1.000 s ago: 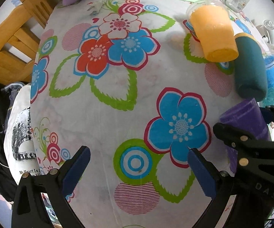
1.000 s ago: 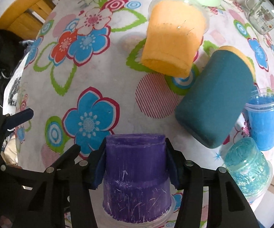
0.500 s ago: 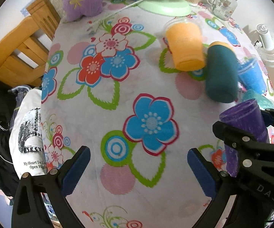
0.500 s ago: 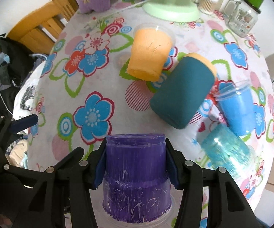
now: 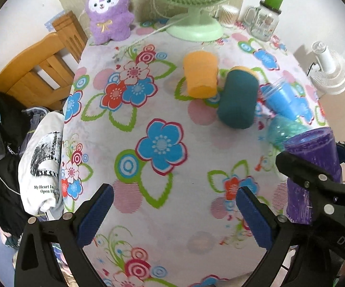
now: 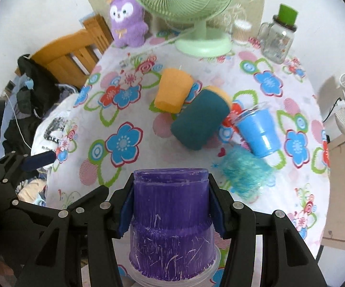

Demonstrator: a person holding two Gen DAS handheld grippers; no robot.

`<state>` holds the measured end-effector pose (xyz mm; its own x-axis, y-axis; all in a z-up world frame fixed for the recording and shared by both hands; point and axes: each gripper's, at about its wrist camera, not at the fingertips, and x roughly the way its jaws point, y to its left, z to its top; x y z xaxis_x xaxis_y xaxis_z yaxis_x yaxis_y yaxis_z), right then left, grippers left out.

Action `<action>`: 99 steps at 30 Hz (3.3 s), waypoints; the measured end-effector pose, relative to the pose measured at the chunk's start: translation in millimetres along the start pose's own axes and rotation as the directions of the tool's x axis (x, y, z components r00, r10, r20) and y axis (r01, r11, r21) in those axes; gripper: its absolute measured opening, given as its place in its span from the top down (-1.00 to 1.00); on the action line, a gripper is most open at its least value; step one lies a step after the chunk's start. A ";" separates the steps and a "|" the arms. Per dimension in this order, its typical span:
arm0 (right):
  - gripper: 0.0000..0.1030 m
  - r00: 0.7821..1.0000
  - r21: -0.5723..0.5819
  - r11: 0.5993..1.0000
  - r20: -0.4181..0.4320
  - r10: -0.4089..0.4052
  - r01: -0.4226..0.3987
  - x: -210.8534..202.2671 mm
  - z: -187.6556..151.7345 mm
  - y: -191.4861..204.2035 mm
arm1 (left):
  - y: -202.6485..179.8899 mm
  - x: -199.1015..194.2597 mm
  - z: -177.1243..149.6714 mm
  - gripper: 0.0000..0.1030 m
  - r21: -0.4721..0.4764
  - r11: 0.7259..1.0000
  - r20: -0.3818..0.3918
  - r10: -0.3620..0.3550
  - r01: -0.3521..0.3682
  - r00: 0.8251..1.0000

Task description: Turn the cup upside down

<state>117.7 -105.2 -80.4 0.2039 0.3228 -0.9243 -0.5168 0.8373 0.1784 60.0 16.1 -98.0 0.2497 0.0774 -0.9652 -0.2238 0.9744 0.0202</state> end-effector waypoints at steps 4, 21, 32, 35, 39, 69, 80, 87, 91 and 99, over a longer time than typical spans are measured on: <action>-0.11 0.997 -0.033 0.999 0.071 0.006 -0.003 -23.2 -10.6 -8.3 | -12.8 -19.1 -9.3 -0.99 -0.026 1.000 0.041 0.009 -0.008 0.999; -0.11 0.946 -0.074 0.997 0.320 0.048 -0.026 -56.2 -48.4 -14.8 | -27.6 -43.7 -37.1 -0.99 -0.040 0.999 0.109 -0.007 0.011 0.994; -0.11 0.894 -0.086 0.996 0.448 0.013 0.028 -12.7 -67.0 0.5 | -12.1 -9.9 -42.1 -0.99 0.071 0.995 0.199 0.051 -0.067 0.979; -0.11 0.858 -0.094 0.991 0.512 -0.030 0.091 1.4 -74.9 13.6 | -1.0 10.4 -44.2 -0.99 0.068 0.997 0.180 0.019 -0.031 0.984; -0.11 0.813 -0.078 0.991 0.581 -0.044 0.109 18.5 -84.4 21.9 | 13.4 34.4 -48.5 -0.99 0.048 0.999 0.166 -0.019 0.011 0.986; -0.47 0.902 -0.032 0.998 0.431 -0.033 0.052 87.9 -107.0 24.4 | 42.3 88.5 -76.8 -0.99 0.032 0.998 0.113 0.049 -0.053 0.992; -0.84 0.947 -0.036 0.998 0.318 -0.046 0.061 29.1 -94.5 30.1 | 43.0 36.2 -75.4 -0.99 -0.053 0.999 0.093 0.007 -0.002 0.996; -0.88 0.938 -0.027 0.996 0.340 -0.074 0.088 -39.2 -81.0 22.1 | 22.5 -32.1 -58.2 -0.99 -0.033 0.999 0.146 0.001 0.004 0.989; -0.89 0.932 -0.008 0.996 0.355 -0.079 0.088 -71.5 -74.9 14.4 | 10.6 -62.8 -50.9 -0.99 -0.020 1.000 0.177 0.000 0.004 0.984; -0.89 0.931 0.057 0.996 0.353 -0.089 0.074 -113.6 -70.2 -5.0 | -9.5 -99.7 -46.9 -1.00 -0.014 1.000 0.211 -0.011 0.014 0.977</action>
<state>38.7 -177.0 0.0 0.5297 0.3820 -0.7573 -0.4525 0.8824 0.1286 -6.9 -10.8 -14.2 0.4451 0.1099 -0.8887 -0.2338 0.9723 0.0031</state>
